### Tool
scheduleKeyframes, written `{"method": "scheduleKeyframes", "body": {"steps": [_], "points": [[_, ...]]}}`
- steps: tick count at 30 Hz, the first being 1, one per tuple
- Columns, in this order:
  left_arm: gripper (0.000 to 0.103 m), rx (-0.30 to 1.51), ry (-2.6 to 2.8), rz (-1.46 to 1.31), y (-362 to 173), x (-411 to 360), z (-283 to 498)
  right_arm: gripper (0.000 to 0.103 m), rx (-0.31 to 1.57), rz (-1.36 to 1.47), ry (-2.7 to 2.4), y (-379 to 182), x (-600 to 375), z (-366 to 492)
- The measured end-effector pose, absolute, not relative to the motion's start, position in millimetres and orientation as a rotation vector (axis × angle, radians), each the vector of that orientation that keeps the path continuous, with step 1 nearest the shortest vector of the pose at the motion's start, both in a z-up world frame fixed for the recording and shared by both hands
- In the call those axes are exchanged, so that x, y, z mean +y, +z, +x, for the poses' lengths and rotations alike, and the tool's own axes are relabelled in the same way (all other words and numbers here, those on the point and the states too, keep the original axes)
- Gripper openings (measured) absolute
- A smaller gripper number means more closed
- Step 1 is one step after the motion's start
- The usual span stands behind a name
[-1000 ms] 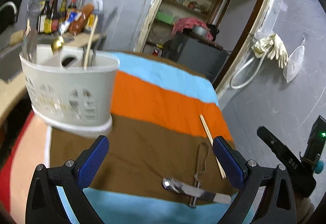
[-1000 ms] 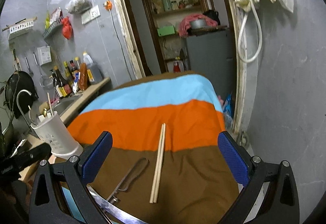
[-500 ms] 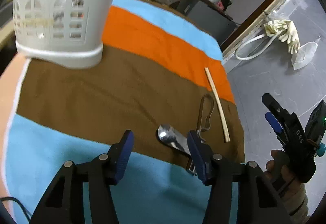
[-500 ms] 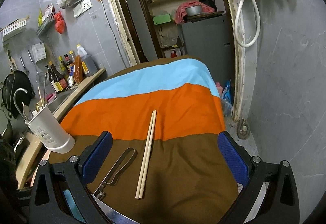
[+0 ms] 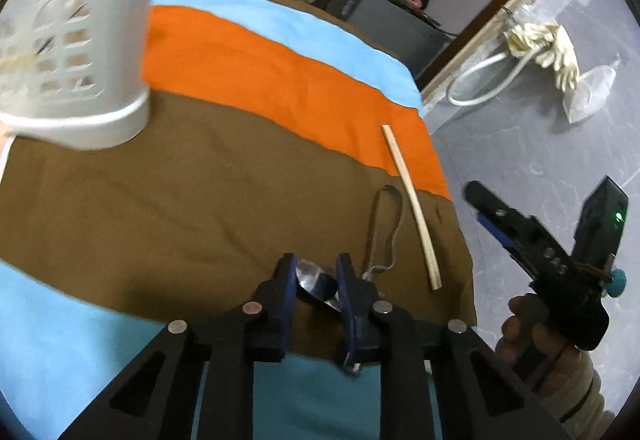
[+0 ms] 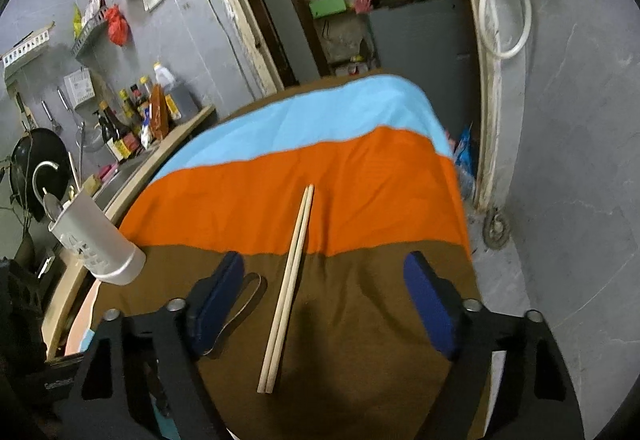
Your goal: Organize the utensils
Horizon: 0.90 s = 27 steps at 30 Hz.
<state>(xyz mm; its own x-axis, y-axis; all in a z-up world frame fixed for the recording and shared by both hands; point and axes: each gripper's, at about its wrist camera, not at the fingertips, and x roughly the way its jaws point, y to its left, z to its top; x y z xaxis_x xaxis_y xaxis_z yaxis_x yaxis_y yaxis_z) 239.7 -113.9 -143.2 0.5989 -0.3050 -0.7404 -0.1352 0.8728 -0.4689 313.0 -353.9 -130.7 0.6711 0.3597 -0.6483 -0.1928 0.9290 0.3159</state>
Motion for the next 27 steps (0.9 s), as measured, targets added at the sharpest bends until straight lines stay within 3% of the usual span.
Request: {"method": "scheduleKeyframes", "body": {"steps": [5,7,11,13,20,22,27], "points": [[0.014,0.92,-0.135,-0.508,-139,-119,261,0.061,0.819,0.226,0.35,-144,-346,324],[0.012,0.914,-0.148,-0.524,-138,-116,271,0.053,0.839,0.222,0.369,-149,-343,329],[0.011,0.907,-0.162,-0.524,-135,-112,292,0.049,0.862,0.235,0.394,-157,-342,339],[0.01,0.907,-0.164,-0.518,-135,-109,302,0.036,0.876,0.233,0.401,-161,-340,346],[0.009,0.94,-0.145,-0.522,-140,-98,333,0.035,0.904,0.224,0.431,-170,-332,370],[0.009,0.952,-0.137,-0.522,-143,-97,338,0.025,0.918,0.204,0.44,-172,-326,377],[0.009,0.986,-0.125,-0.519,-150,-95,344,0.018,0.945,0.175,0.453,-174,-316,387]]}}
